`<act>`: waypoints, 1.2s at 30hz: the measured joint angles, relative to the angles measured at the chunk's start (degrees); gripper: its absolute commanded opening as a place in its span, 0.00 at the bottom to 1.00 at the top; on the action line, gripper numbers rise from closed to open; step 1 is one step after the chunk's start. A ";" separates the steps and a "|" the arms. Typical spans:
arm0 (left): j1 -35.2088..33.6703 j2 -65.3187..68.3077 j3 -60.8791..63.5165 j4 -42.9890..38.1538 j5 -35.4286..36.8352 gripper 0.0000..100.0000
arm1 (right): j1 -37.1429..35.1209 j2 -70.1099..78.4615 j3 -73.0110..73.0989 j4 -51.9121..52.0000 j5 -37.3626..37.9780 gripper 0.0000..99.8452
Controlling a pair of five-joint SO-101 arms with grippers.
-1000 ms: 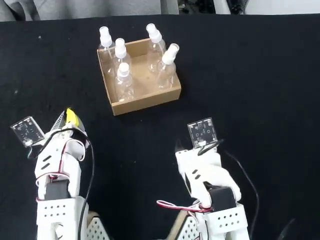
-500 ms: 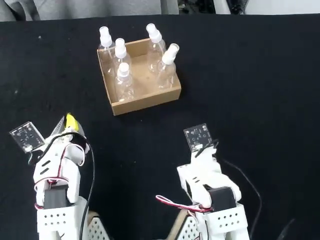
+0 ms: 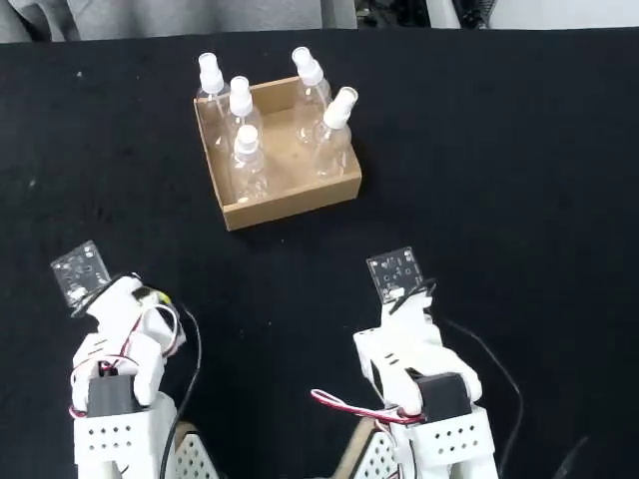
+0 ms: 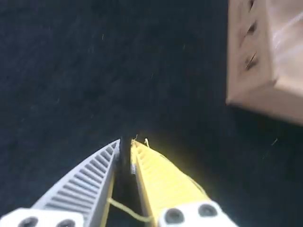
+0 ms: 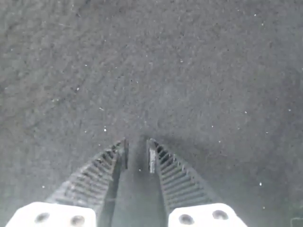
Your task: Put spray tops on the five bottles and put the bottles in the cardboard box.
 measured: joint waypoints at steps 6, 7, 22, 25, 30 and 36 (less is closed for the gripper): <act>0.00 0.00 0.00 5.54 -7.30 0.03 | 0.00 -0.09 0.00 0.00 0.00 0.03; 0.00 0.00 0.00 5.89 -8.62 0.03 | 0.00 -0.09 0.00 0.00 0.00 0.03; -0.09 0.00 0.00 7.82 -16.88 0.03 | 0.00 -0.09 0.00 0.00 0.00 0.03; -0.09 -0.09 0.00 11.43 -16.88 0.03 | 0.00 -0.09 0.00 0.00 0.00 0.03; -0.09 -0.18 0.00 12.22 -16.88 0.03 | 0.00 -0.09 0.00 0.00 0.00 0.03; -0.09 -0.18 0.00 12.31 -16.88 0.03 | 0.00 -0.09 0.00 0.00 0.00 0.03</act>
